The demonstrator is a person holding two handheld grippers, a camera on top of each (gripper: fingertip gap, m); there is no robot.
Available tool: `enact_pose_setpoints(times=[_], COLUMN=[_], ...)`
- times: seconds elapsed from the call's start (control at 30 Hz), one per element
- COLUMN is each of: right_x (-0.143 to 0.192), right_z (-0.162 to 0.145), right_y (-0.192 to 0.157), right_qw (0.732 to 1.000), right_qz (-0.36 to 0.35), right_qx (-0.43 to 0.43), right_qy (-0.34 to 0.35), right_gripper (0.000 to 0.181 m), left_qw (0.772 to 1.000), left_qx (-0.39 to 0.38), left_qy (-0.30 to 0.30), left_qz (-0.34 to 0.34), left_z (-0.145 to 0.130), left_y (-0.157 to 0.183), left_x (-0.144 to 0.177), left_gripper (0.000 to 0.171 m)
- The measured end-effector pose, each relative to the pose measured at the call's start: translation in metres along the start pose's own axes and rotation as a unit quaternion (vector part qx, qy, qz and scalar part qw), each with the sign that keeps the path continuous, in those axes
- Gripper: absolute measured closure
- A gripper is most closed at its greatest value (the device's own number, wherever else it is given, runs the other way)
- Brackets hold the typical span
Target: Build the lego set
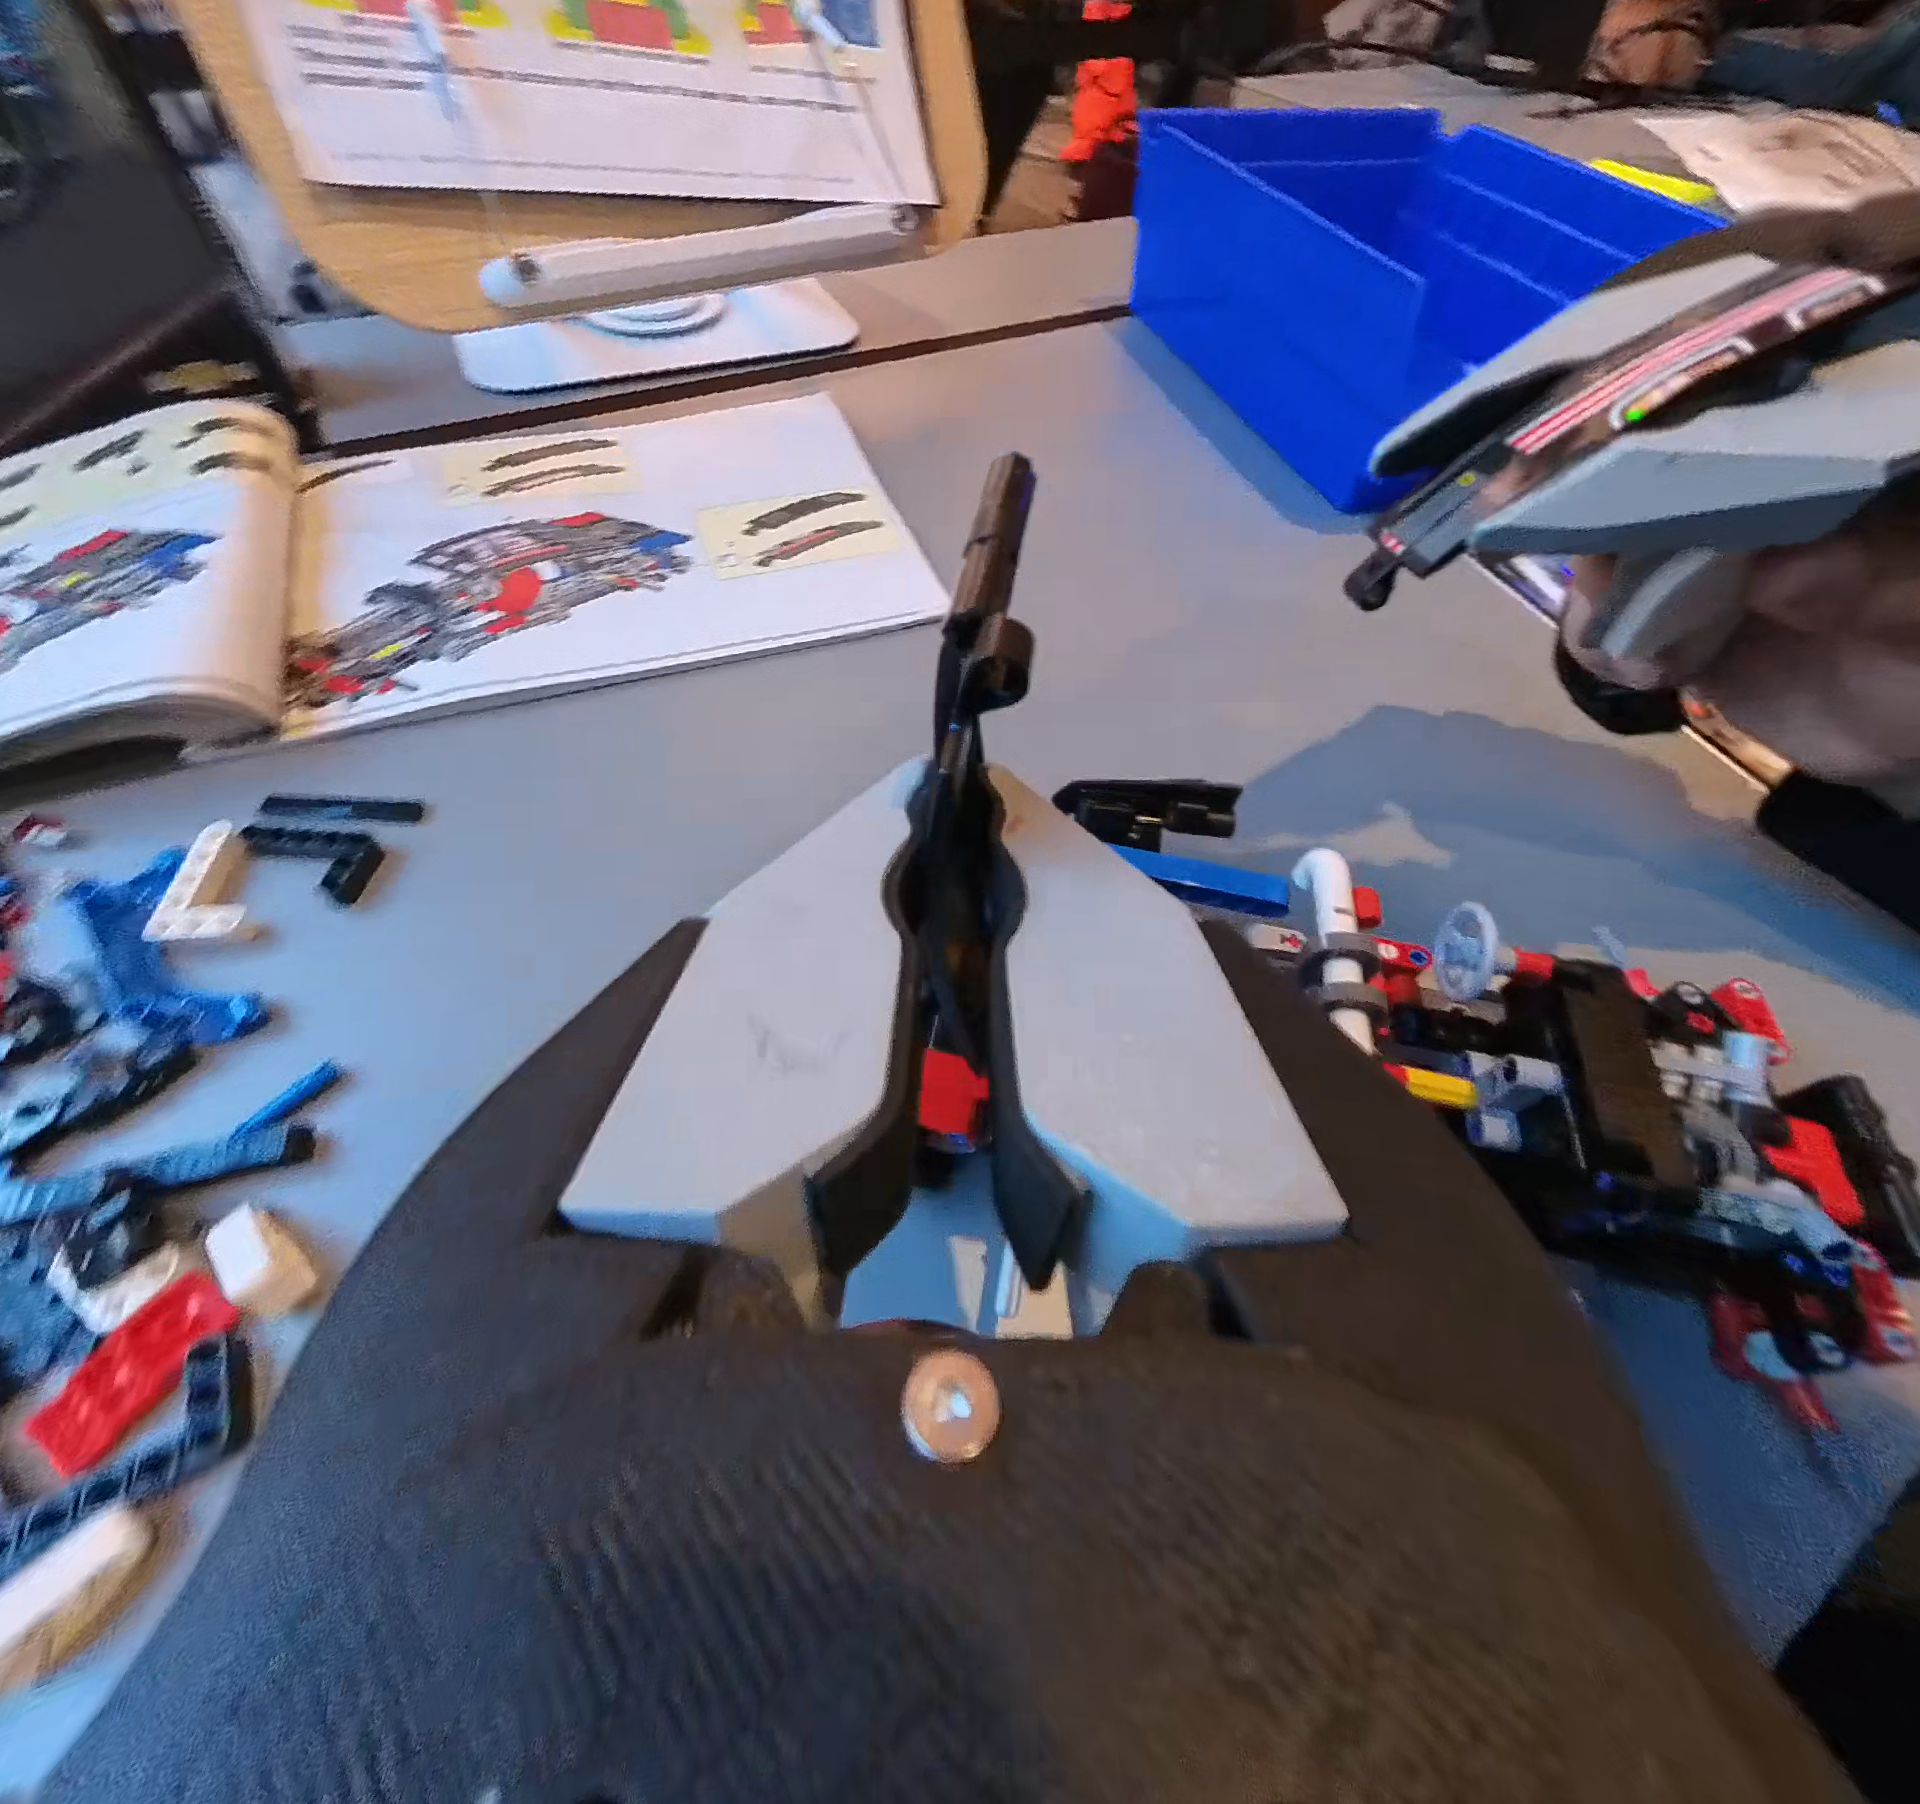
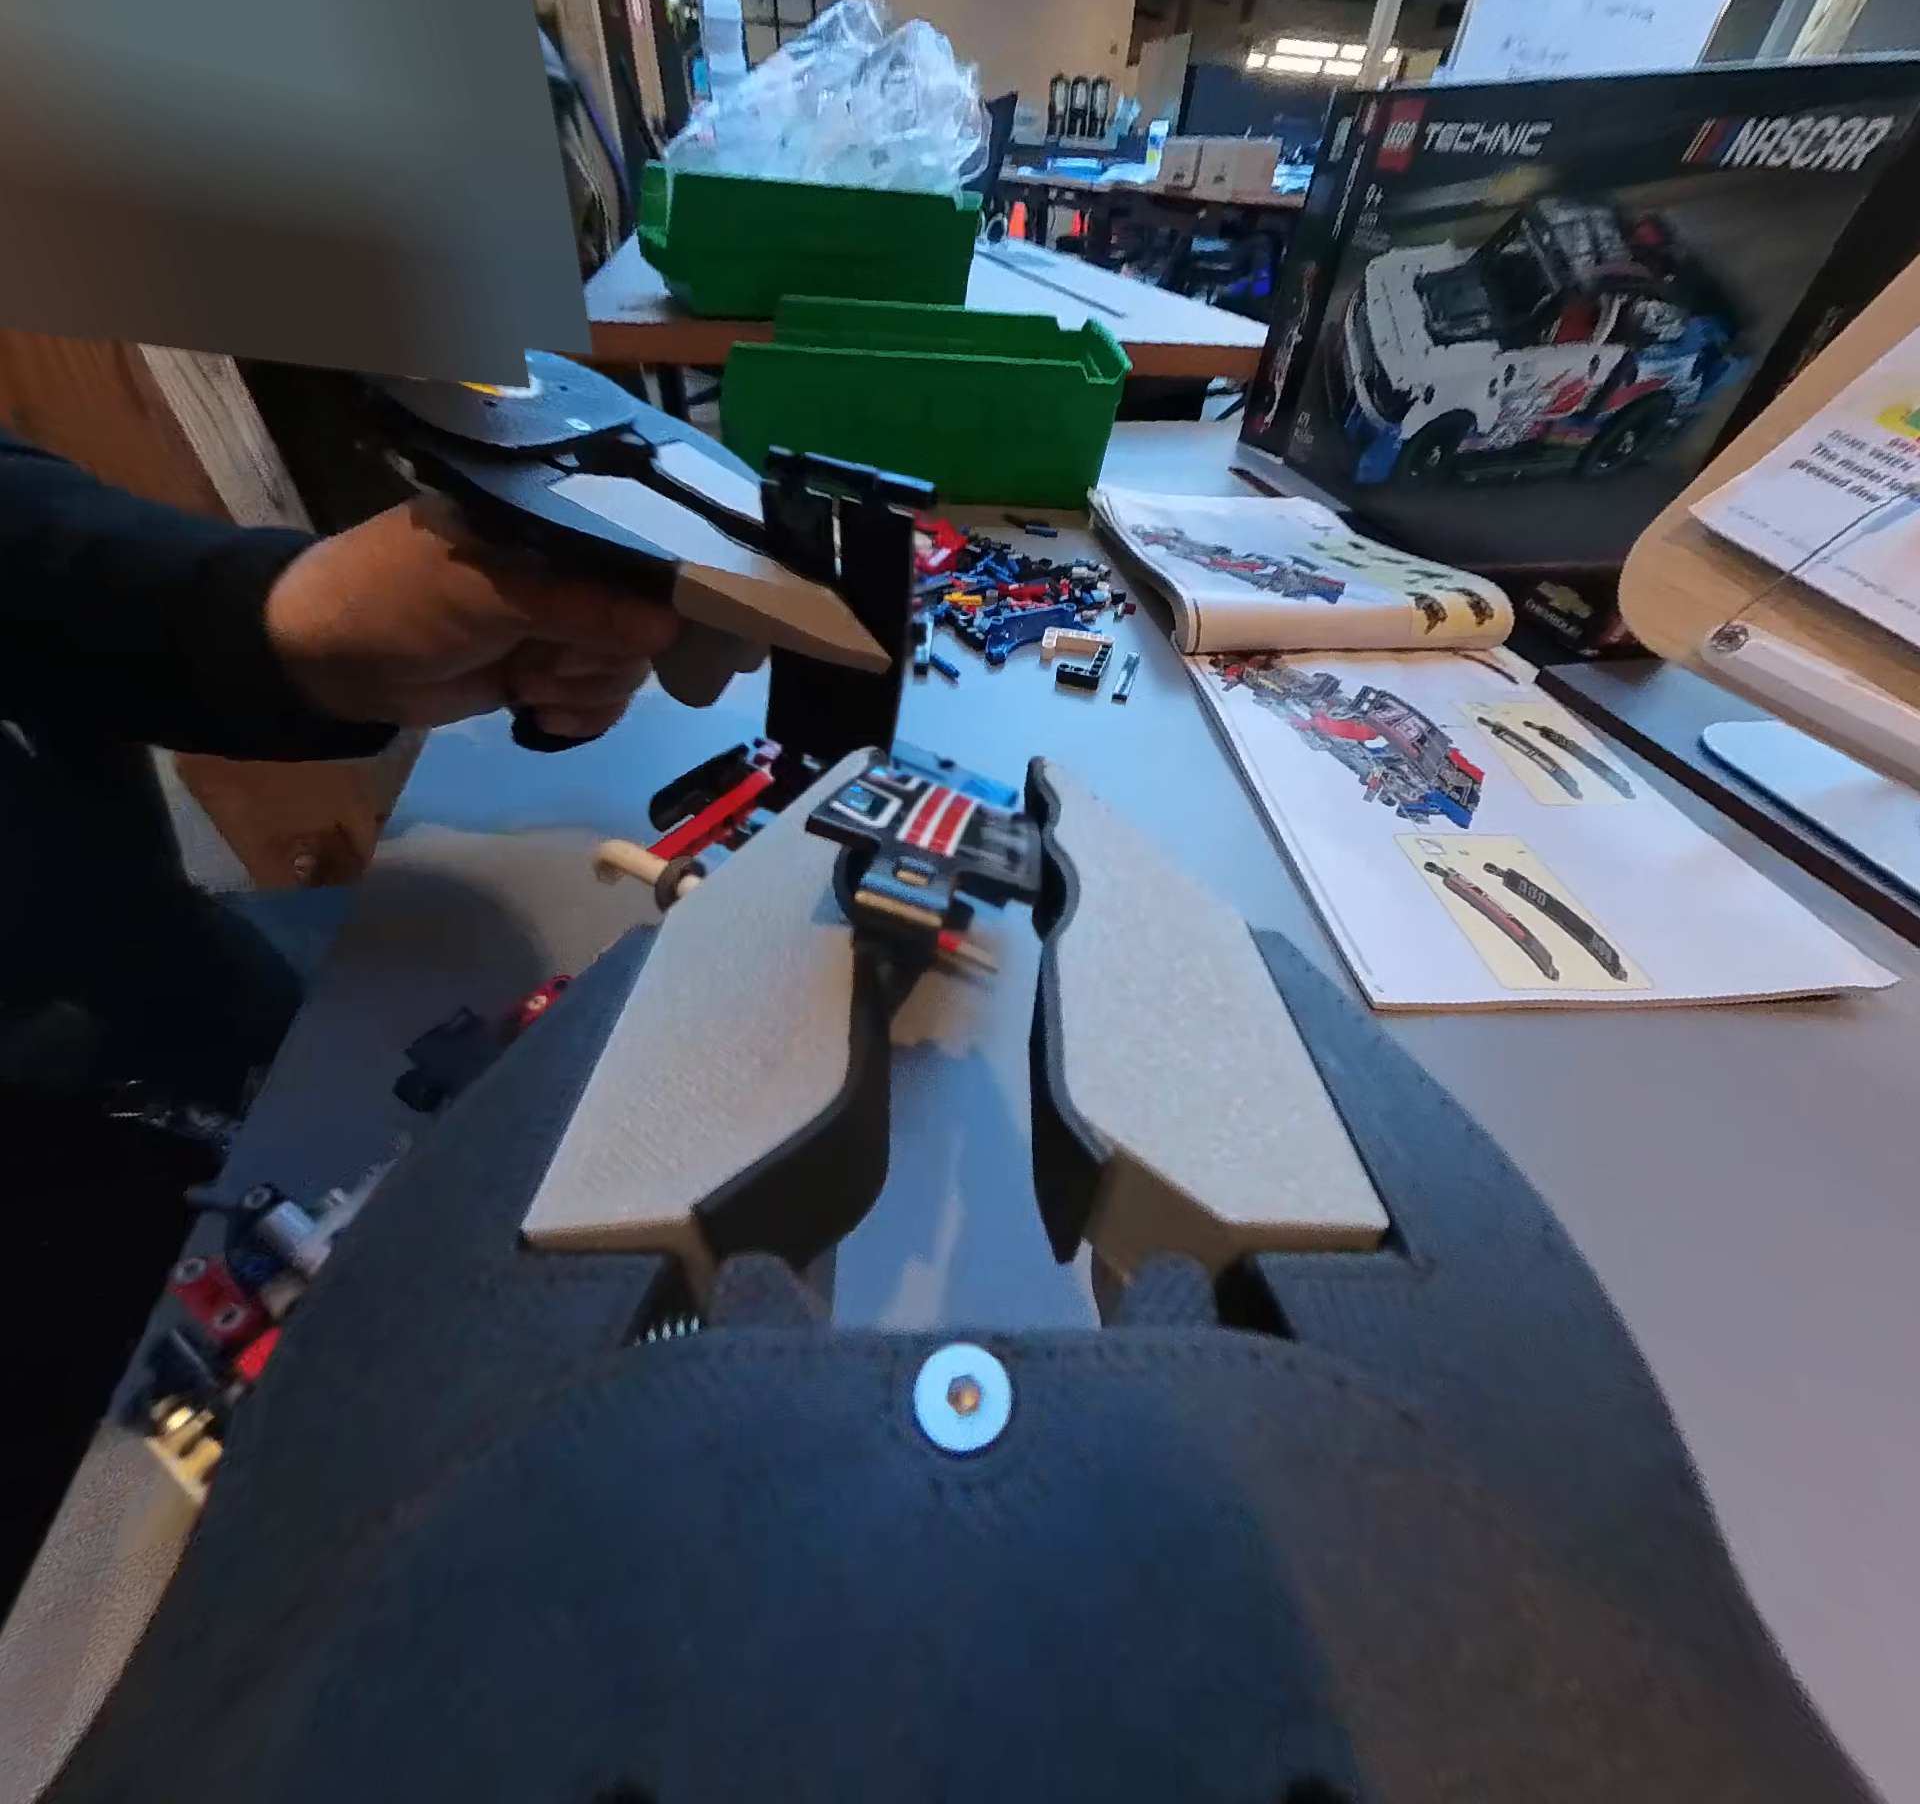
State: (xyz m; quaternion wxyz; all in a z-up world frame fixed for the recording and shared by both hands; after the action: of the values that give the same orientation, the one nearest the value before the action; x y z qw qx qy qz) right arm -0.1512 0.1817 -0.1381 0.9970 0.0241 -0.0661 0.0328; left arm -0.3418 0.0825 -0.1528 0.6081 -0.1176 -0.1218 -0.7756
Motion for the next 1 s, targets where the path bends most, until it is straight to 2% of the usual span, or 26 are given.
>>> enact_pose_setpoints(times=[0.1,0.17,0.2,0.3,0.4,0.43,0.47,0.53,0.57,0.63,0.7,0.73,0.77,0.8,0.83,0.87,0.9,0.93,1.0], right_x=[-0.016,-0.029,-0.036,-0.054,-0.067,-0.070,-0.073,-0.079,-0.081,-0.084,-0.083,-0.081,-0.077,-0.073,-0.070,-0.068,-0.068,-0.069,-0.073], right_z=[0.001,0.005,0.007,0.012,0.015,0.015,0.015,0.016,0.018,0.026,0.040,0.049,0.057,0.065,0.073,0.078,0.083,0.086,0.091], right_y=[0.012,0.017,0.017,0.016,0.009,0.005,0.002,-0.004,-0.005,-0.007,-0.009,-0.009,-0.010,-0.011,-0.011,-0.009,-0.007,-0.005,0.001], right_qw=[0.999,0.998,0.997,0.994,0.989,0.986,0.984,0.979,0.978,0.974,0.967,0.965,0.963,0.960,0.959,0.959,0.960,0.961,0.963], right_qz=[0.005,0.023,0.035,0.075,0.118,0.133,0.148,0.173,0.184,0.208,0.237,0.242,0.244,0.242,0.235,0.228,0.222,0.219,0.212], right_qx=[-0.015,-0.026,-0.033,-0.056,-0.083,-0.087,-0.089,-0.090,-0.090,-0.089,-0.083,-0.073,-0.056,-0.034,-0.012,0.006,0.018,0.027,0.041], right_qy=[-0.051,-0.061,-0.060,-0.050,-0.044,-0.044,-0.046,-0.051,-0.047,-0.015,0.040,0.072,0.104,0.133,0.156,0.167,0.169,0.167,0.163], right_gripper=[0.159,0.159,0.160,0.159,0.159,0.160,0.160,0.160,0.160,0.158,0.159,0.159,0.159,0.158,0.159,0.158,0.158,0.159,0.159], left_qw=[0.996,0.990,0.989,0.988,0.990,0.990,0.991,0.993,0.996,0.997,0.990,0.980,0.958,0.919,0.871,0.829,0.802,0.787,0.751], left_qx=[0.069,0.116,0.129,0.141,0.124,0.111,0.087,0.018,-0.009,-0.048,-0.048,-0.022,0.023,0.075,0.131,0.173,0.188,0.184,0.183], left_qy=[0.022,0.034,0.038,0.050,0.066,0.080,0.099,0.113,0.082,0.014,-0.029,-0.046,-0.073,-0.097,-0.112,-0.117,-0.115,-0.124,-0.158], left_qz=[0.051,0.068,0.066,0.035,0.029,0.031,0.029,-0.016,-0.035,-0.066,-0.129,-0.192,-0.276,-0.374,-0.459,-0.519,-0.555,-0.575,-0.614], left_z=[-0.006,-0.010,-0.011,-0.009,-0.002,0.004,0.013,0.036,0.047,0.065,0.078,0.082,0.084,0.088,0.092,0.096,0.098,0.097,0.092], left_y=[-0.004,-0.001,0.003,0.022,0.021,0.016,0.007,-0.011,-0.025,-0.053,-0.074,-0.079,-0.081,-0.080,-0.078,-0.077,-0.075,-0.070,-0.060], left_x=[0.016,0.028,0.035,0.061,0.099,0.114,0.128,0.142,0.139,0.119,0.089,0.072,0.056,0.042,0.030,0.020,0.010,0.001,-0.012], left_gripper=[0.171,0.169,0.162,0.124,0.103,0.106,0.116,0.148,0.152,0.144,0.144,0.145,0.146,0.147,0.147,0.151,0.156,0.153,0.134])
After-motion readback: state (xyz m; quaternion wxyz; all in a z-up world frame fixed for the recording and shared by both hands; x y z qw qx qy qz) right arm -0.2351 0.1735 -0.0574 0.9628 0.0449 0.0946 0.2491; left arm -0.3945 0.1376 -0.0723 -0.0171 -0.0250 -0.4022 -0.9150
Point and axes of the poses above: each gripper's, where its closed fingertips meet, x back along the fingers, z out of its top, y = z × x across the jaws, the point moved 8 cm from there along x, back along the fingers
